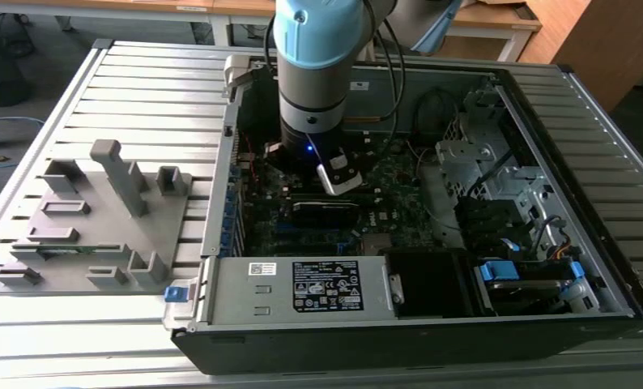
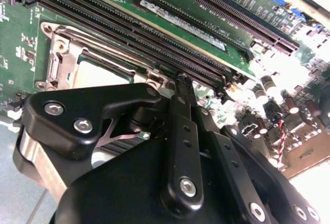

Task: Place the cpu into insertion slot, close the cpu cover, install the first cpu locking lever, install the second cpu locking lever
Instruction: 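Install the second cpu locking lever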

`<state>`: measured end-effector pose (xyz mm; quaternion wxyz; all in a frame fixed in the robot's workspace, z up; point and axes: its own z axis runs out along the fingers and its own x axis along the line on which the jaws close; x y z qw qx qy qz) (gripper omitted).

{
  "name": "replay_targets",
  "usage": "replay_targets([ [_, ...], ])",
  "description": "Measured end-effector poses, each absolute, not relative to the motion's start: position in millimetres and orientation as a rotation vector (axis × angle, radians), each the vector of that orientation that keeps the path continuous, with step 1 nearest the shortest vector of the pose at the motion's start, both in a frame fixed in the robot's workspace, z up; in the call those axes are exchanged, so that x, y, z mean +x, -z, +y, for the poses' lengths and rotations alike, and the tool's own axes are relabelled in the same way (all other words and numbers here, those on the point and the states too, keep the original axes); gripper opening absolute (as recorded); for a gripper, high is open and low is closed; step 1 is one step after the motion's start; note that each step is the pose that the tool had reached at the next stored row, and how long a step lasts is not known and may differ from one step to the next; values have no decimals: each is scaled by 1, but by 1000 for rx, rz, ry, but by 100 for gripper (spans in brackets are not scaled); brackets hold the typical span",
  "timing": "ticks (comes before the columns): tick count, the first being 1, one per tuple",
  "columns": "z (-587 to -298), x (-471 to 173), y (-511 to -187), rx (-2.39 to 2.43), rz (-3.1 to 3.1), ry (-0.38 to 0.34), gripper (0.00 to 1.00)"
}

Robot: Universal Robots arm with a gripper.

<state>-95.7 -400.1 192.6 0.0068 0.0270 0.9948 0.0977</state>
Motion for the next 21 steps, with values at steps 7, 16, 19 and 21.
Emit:
replay_targets([
  [7,-400,-96,-202,85,3112,-304,11],
  [16,-400,-93,-210,85,3112,-304,11],
  [19,-400,-88,-210,85,3112,-304,11],
  [21,-400,-83,-210,85,3112,-304,11],
])
